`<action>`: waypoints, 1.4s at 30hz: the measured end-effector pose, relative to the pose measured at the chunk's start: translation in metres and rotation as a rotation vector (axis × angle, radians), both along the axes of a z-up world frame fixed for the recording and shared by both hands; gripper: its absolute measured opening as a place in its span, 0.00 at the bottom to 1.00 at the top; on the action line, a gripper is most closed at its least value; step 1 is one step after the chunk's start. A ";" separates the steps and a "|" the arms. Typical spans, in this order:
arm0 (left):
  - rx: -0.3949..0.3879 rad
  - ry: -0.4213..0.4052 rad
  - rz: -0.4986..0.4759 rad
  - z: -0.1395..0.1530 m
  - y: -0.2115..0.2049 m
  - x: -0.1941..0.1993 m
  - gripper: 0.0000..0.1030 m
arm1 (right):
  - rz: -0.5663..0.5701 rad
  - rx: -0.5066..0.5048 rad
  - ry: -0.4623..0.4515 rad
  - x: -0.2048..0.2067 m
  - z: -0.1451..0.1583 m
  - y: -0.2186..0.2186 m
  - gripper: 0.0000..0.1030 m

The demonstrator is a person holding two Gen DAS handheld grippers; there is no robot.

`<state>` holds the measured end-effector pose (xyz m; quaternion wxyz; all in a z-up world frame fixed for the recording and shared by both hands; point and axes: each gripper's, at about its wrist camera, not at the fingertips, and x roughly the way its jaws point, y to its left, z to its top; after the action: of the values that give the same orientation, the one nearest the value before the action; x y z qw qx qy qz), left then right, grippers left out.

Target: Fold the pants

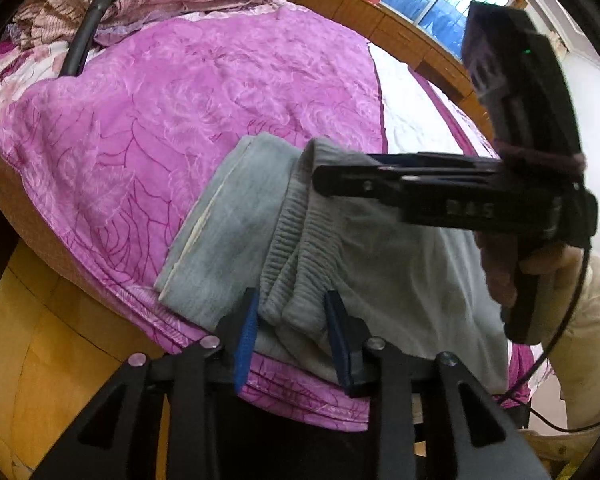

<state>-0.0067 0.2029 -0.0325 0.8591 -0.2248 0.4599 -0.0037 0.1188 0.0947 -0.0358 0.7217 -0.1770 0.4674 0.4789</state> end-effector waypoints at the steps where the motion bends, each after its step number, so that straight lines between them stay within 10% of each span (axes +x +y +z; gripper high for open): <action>1: 0.001 -0.010 -0.006 0.002 -0.001 -0.001 0.26 | -0.016 0.015 0.002 0.001 0.000 -0.002 0.33; 19: 0.012 -0.131 0.011 0.051 0.024 -0.016 0.18 | -0.090 0.178 -0.067 -0.015 0.052 0.006 0.15; 28: 0.050 0.011 0.066 0.012 0.055 -0.005 0.28 | -0.126 0.138 0.006 -0.002 0.009 0.045 0.17; 42: 0.179 -0.048 0.074 0.049 0.045 -0.027 0.34 | -0.422 0.241 0.092 -0.002 0.041 -0.094 0.23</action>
<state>-0.0339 0.2481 0.0168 0.8860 -0.1636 0.4292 0.0637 0.1164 0.0010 0.0051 0.7996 0.0341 0.4658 0.3774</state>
